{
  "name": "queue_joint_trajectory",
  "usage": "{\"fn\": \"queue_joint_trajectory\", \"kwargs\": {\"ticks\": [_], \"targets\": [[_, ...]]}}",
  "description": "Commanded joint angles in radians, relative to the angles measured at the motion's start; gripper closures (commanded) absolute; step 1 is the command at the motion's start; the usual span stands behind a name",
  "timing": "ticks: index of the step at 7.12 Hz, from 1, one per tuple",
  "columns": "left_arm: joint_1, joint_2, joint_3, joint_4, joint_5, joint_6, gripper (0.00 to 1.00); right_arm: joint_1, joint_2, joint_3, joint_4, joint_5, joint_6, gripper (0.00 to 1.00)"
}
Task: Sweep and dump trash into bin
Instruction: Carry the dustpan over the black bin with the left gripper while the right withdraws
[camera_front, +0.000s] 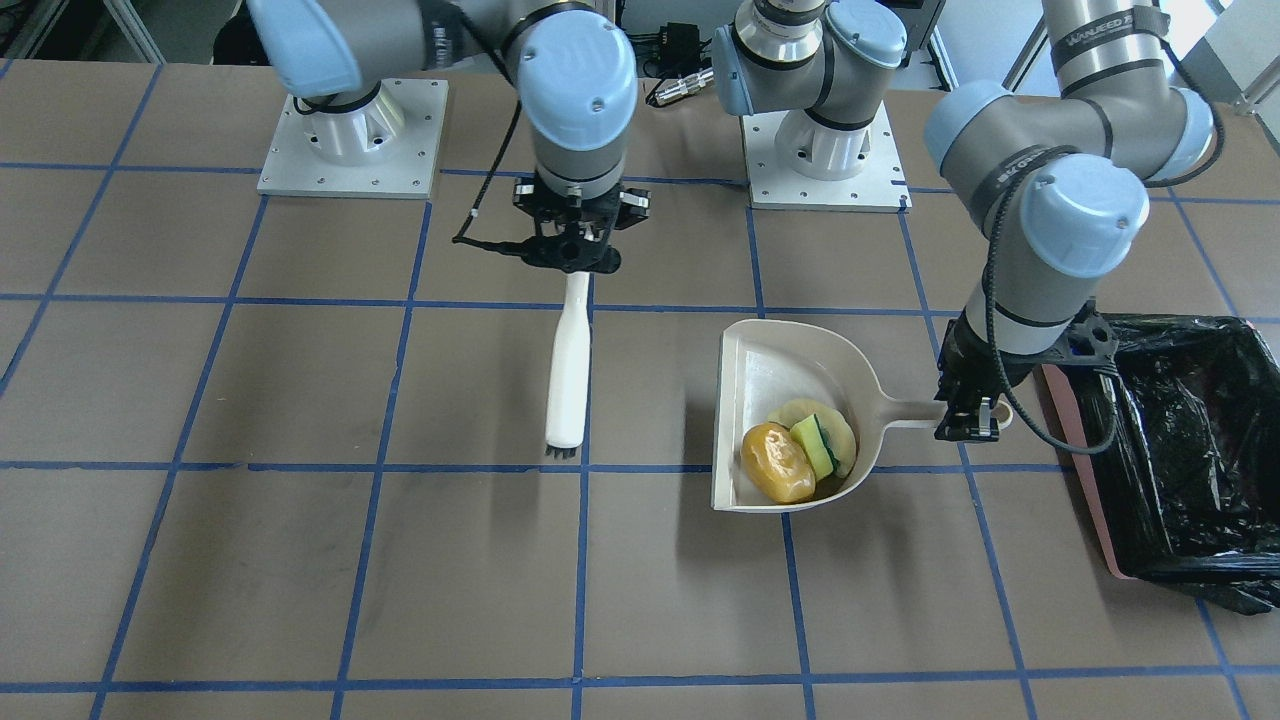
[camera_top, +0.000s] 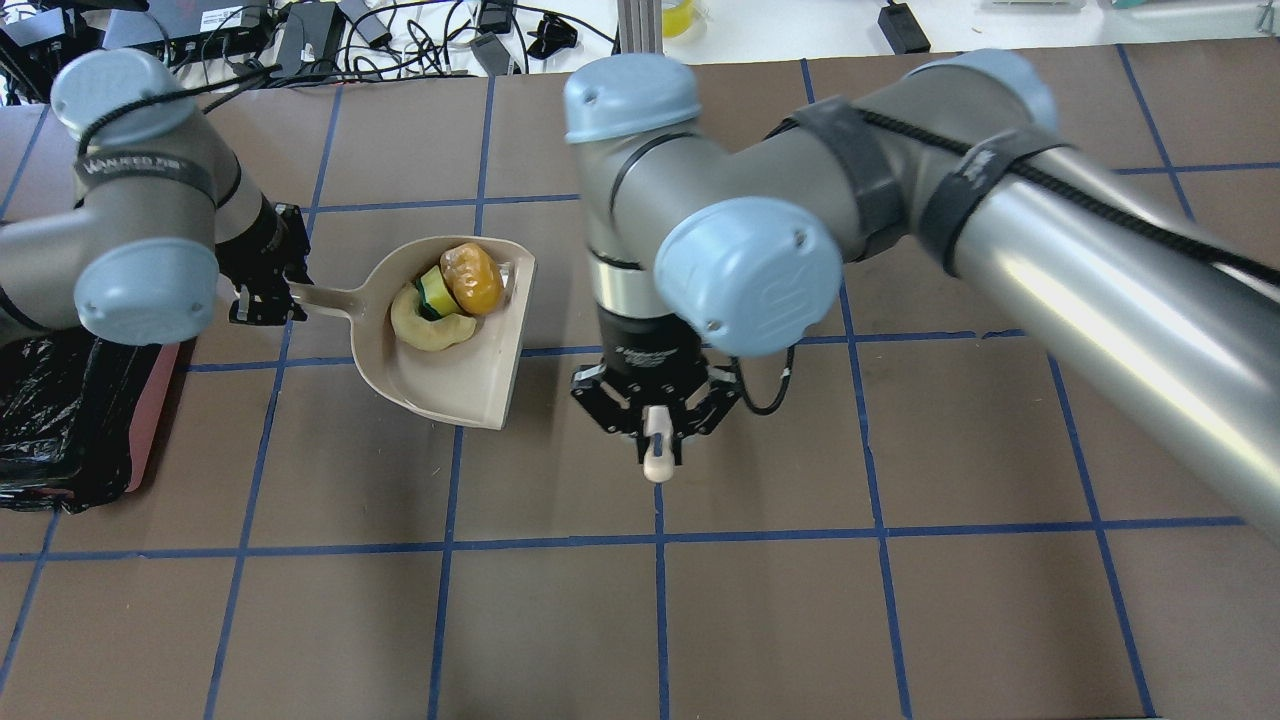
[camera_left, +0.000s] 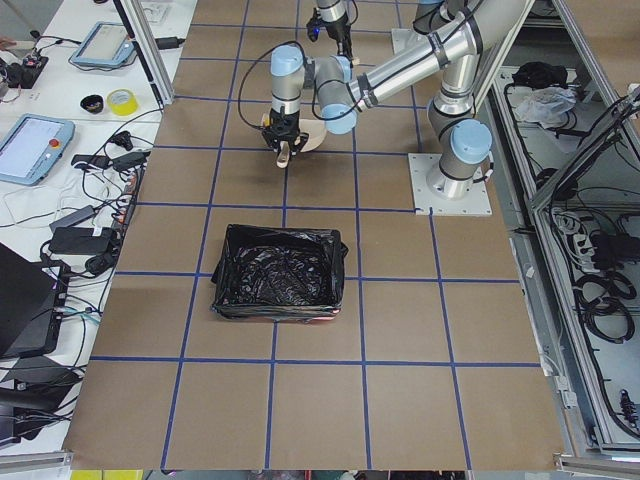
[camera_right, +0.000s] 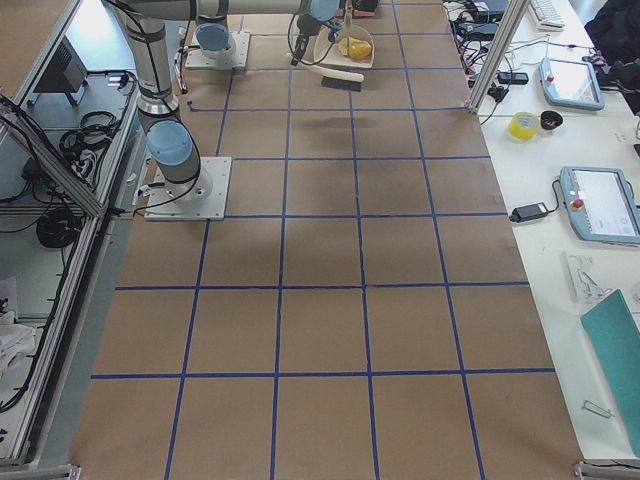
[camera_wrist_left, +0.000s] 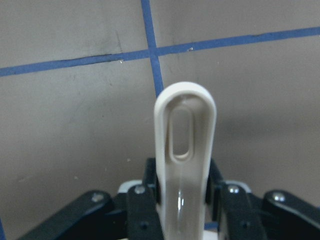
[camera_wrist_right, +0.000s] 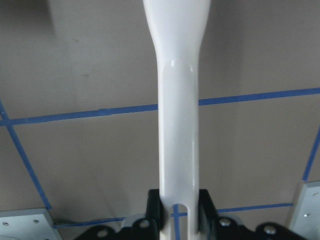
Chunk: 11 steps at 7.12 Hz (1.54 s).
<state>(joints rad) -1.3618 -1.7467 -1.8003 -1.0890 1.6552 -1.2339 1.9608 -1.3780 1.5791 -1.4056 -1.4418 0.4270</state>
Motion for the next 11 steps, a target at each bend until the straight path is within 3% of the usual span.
{"fn": "queue_joint_trajectory", "kwargs": {"ticks": [1, 3, 4, 7, 8, 10, 11], "targets": [[0.013, -0.011, 0.171, -0.121, -0.015, 0.010, 1.00, -0.188, -0.044, 0.002, 0.060, -0.188, -0.243, 1.00], [0.164, -0.007, 0.202, -0.121, -0.118, 0.057, 1.00, -0.392, -0.036, 0.007, 0.065, -0.248, -0.416, 1.00], [0.253, -0.016, 0.228, -0.121, -0.126, 0.156, 1.00, -0.457, -0.007, 0.006, 0.027, -0.291, -0.431, 1.00], [0.438, -0.060, 0.300, -0.106, -0.129, 0.250, 1.00, -0.586, 0.106, 0.007, -0.116, -0.281, -0.534, 1.00], [0.499, -0.091, 0.337, -0.106, -0.130, 0.302, 1.00, -0.627, 0.122, 0.013, -0.168, -0.281, -0.594, 1.00], [0.594, -0.176, 0.430, -0.100, -0.127, 0.419, 1.00, -0.677, 0.123, 0.102, -0.397, -0.278, -0.728, 1.00], [0.642, -0.219, 0.459, -0.068, -0.129, 0.498, 1.00, -0.684, 0.122, 0.139, -0.441, -0.278, -0.769, 1.00]]}}
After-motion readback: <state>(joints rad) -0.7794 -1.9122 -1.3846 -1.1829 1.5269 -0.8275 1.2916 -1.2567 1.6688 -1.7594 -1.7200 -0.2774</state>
